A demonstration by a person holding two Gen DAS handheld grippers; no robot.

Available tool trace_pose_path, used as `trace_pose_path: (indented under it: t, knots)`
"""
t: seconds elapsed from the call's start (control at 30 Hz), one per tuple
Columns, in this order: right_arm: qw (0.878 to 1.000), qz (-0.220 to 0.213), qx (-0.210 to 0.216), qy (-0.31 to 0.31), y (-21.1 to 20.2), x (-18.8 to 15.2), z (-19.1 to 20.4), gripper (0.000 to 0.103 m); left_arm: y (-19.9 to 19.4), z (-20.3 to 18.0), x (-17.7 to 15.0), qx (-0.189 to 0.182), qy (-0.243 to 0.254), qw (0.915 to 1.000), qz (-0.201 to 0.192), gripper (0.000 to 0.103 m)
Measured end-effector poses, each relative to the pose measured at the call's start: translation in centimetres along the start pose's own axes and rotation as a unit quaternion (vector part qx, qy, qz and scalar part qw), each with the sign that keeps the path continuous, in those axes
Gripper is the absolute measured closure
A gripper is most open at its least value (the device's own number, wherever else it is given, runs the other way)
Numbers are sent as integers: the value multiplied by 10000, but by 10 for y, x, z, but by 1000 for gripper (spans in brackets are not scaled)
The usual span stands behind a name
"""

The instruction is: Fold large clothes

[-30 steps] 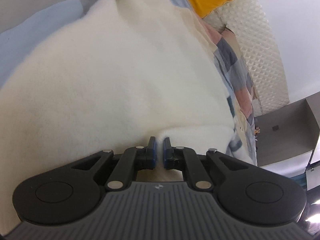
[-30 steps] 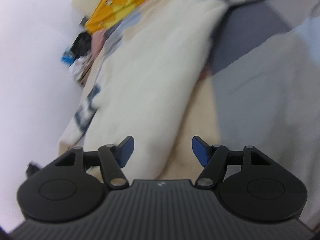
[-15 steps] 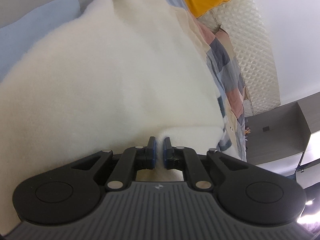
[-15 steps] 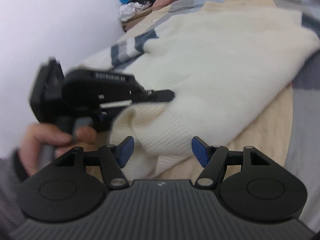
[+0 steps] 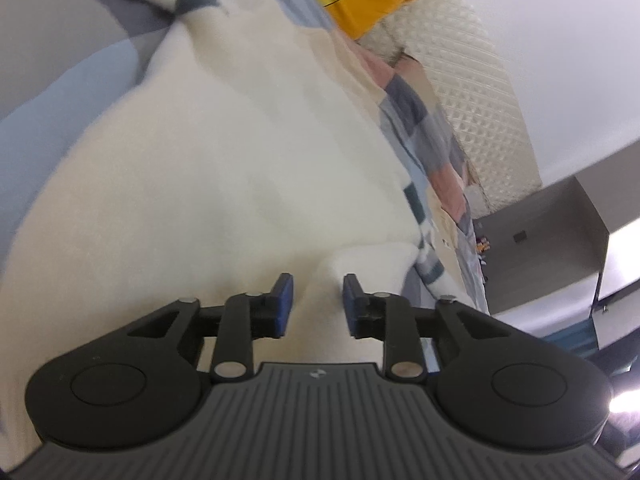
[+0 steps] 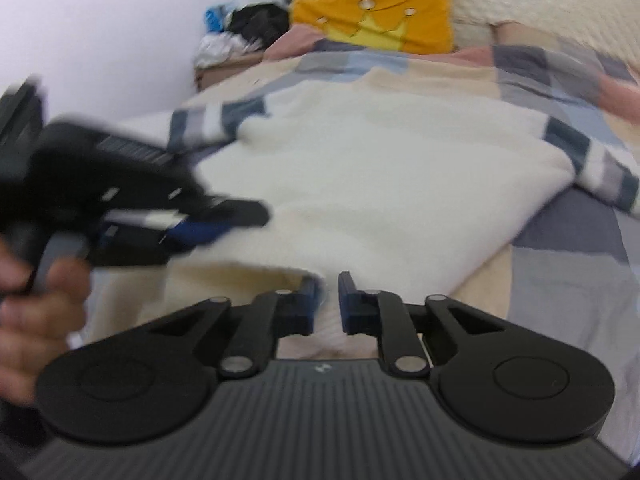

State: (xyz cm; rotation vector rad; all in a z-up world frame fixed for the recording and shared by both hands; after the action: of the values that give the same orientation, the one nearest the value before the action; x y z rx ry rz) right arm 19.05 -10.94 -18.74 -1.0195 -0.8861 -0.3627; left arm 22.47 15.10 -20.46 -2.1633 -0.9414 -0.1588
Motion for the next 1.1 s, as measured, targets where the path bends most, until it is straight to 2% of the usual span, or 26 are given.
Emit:
trace_pose_path:
  t: [0.1,0.17,0.23,0.37,0.43,0.5,0.57,0.67,0.7,0.8,0.93,1.03,1.1]
  knots:
    - [9995,-198,-104,242,-3,8,-8,98,-16,-14,-10,-49,383,9993,-20,60]
    - [9983,-314,-111,475,-2,16,-11,98,-22,-28,-21,26,838,9965,-7,59]
    - [9966,-412,-116,698,-11,20,-21,98,-24,-43,-36,140,1393,9901,67,58]
    - [9931,-562,-98,1022,-28,36,-34,98,-24,-68,-65,-76,2140,9764,280,56]
    - [9919,-626,-124,1100,-39,46,-41,98,-24,-80,-78,-20,2543,9669,234,47]
    - [9920,-664,-173,1062,-48,55,-44,98,-23,-87,-89,302,2899,9566,35,47]
    - [9934,-682,-325,868,-55,64,-45,98,-18,-91,-99,642,3271,9428,-73,47]
    - [9948,-621,-486,650,-63,77,-50,99,-10,-97,-115,1319,3903,9107,-309,48]
    - [9953,-571,-526,583,-64,82,-51,99,-9,-96,-117,1478,3964,9053,-381,52]
    - [9963,-411,-627,419,-68,89,-54,99,-18,-86,-103,1583,3680,9146,-556,71]
    - [9972,-72,-711,198,-72,93,-59,99,-44,-67,-75,1370,2950,9417,-860,93]
    - [9973,378,-636,-17,-72,92,-59,99,-64,-58,-52,1034,2418,9604,-919,96]
    - [9949,705,-630,-362,-75,91,-53,99,-79,-55,-44,865,2192,9667,-997,96]
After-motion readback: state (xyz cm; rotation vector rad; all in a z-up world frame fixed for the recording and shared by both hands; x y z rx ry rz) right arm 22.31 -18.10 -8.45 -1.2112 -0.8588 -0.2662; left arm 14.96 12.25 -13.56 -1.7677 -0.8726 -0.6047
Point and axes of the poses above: each gripper's, at about its wrist camera, not at the fingertips, and y roughly the way its jaws point, z to its left, x to its top, the point moved 4 cm from there along y, roughly the way its jaws point, and after that the axes turned 5 degrees about x, right-handed, at the moved point
